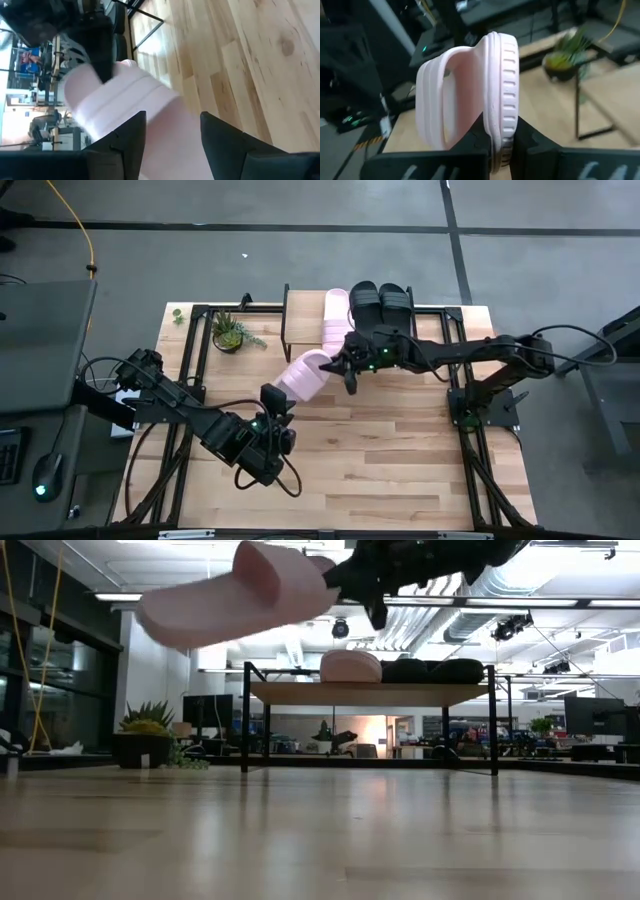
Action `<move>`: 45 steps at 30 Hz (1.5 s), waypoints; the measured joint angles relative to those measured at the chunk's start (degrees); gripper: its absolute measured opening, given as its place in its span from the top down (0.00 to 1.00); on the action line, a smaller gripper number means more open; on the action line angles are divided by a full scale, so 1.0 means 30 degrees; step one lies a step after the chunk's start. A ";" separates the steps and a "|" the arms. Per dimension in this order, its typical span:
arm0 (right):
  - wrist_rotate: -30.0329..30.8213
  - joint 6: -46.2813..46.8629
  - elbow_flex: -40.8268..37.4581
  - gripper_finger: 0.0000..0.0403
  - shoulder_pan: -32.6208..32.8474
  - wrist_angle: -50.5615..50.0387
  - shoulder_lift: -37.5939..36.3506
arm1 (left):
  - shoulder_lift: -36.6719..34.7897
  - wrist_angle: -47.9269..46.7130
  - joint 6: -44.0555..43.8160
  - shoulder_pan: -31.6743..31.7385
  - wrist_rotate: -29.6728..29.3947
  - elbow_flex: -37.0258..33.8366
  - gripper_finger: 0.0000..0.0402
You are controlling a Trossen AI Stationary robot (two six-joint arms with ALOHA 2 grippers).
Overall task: Pick and place slides into the shelf
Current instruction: Put the pink slipper on the shelf
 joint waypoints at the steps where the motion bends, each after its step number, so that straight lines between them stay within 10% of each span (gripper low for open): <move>1: 0.0352 -0.0138 0.0000 0.98 0.0040 0.0307 -0.0097 | -0.0001 -0.0005 -0.0098 -0.0039 0.0006 0.0000 0.57; 30: 0.9484 -0.9413 0.0000 0.99 0.4630 1.0897 -0.0488 | 0.0005 -0.1819 -0.7769 -0.1702 -0.6983 -0.1938 0.57; 45: 1.1229 -1.0000 -0.0015 0.99 0.4819 1.8587 0.2230 | 0.0983 0.0673 -0.4686 -0.1746 -1.0552 -0.1945 0.57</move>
